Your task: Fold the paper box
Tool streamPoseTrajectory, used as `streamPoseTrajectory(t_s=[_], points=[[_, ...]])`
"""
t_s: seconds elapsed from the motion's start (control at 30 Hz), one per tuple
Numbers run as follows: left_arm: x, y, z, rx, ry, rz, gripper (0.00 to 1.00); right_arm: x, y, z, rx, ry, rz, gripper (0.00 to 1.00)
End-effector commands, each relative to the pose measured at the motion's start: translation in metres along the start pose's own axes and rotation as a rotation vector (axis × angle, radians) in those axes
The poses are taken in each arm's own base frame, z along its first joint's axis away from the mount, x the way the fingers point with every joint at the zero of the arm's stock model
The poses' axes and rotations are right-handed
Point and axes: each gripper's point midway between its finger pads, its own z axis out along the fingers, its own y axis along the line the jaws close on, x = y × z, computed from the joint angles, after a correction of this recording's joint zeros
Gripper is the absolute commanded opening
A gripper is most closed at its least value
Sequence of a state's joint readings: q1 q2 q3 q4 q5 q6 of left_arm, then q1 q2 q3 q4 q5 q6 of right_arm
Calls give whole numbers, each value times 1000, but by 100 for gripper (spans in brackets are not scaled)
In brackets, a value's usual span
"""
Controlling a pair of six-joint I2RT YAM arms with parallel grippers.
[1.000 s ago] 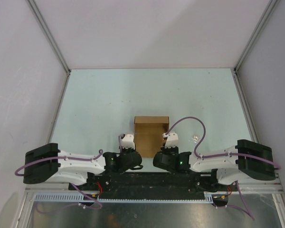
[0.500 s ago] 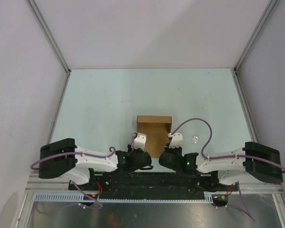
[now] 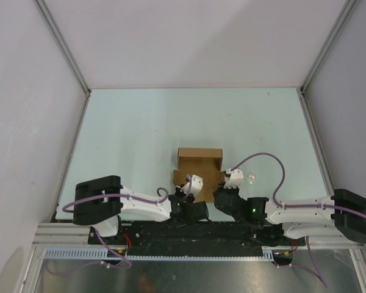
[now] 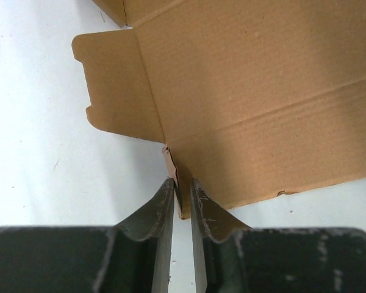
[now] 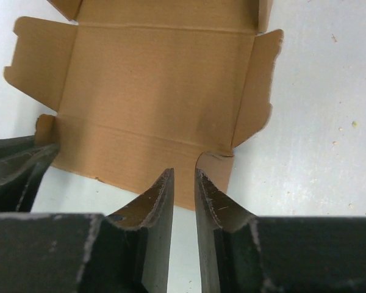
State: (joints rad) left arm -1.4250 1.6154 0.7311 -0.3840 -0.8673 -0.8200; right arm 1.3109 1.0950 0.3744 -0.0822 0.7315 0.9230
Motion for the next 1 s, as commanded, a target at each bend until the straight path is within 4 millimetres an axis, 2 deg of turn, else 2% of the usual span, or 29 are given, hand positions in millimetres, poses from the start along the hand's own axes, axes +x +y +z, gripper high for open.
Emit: streamPoseTrajectory(t_s=[0.0,0.27,0.7,0.83,0.97], points=[[5,-11,-3,-6,25,37,22,-12,13,-3,-65,-32,85,25],[6,-20,-3,-32,26,100,24,-14,6,-4,-66,-39,101,27],[11,-22,-2,-57,37,145,27,-17,1,-6,-71,-45,126,31],[3,-22,-6,-55,14,131,34,-19,0,-8,-70,-52,126,31],[-15,-22,-16,-29,-19,88,34,-25,-3,-9,-68,-65,132,33]])
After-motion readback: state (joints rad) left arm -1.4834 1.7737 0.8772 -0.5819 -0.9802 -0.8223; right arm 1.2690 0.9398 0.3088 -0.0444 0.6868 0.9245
